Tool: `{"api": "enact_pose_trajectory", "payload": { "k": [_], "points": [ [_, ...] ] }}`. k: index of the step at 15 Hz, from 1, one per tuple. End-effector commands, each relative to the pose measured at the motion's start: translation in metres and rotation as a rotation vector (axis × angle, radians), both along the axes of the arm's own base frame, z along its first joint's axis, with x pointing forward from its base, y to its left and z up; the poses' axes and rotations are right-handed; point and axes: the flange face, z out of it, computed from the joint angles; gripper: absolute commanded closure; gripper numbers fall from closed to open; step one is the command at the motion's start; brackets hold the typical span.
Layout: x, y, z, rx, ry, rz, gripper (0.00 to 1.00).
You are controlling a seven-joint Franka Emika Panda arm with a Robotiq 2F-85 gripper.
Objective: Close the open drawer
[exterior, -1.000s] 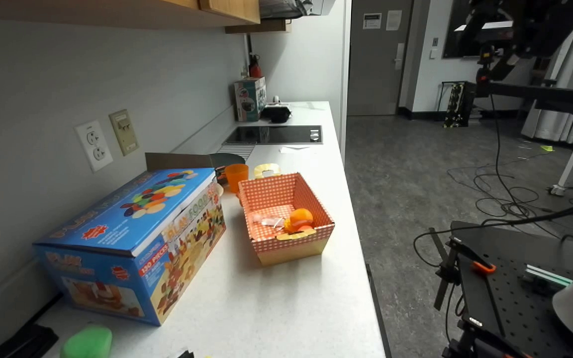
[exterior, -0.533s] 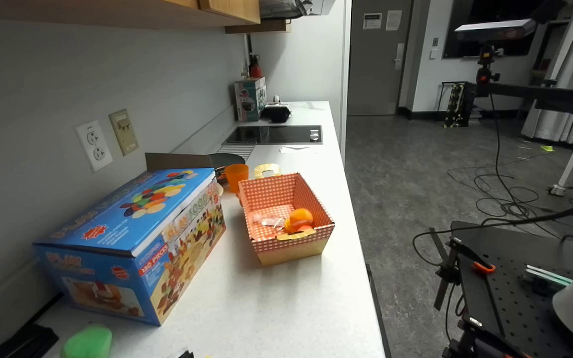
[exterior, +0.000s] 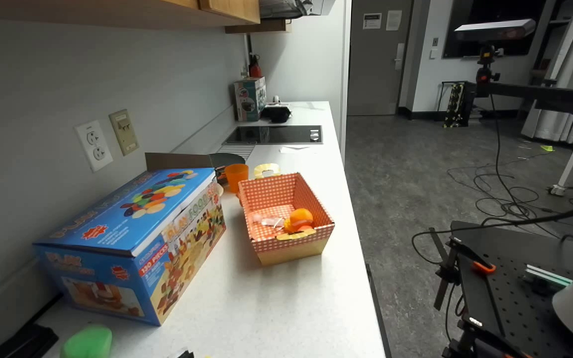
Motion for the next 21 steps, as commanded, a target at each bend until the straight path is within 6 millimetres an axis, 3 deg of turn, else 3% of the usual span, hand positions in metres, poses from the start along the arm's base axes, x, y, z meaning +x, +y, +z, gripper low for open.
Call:
{"api": "enact_pose_trajectory", "payload": {
  "k": [1, 8, 14, 21],
  "points": [
    [-0.020, 0.001, 0.021, 0.081, -0.068, 0.118, 0.00],
    [-0.018, 0.001, 0.043, 0.216, -0.224, 0.273, 0.00],
    [0.007, -0.018, 0.043, 0.351, -0.379, 0.308, 0.00],
    [0.051, -0.042, 0.023, 0.342, -0.509, 0.068, 0.00]
  ]
}}
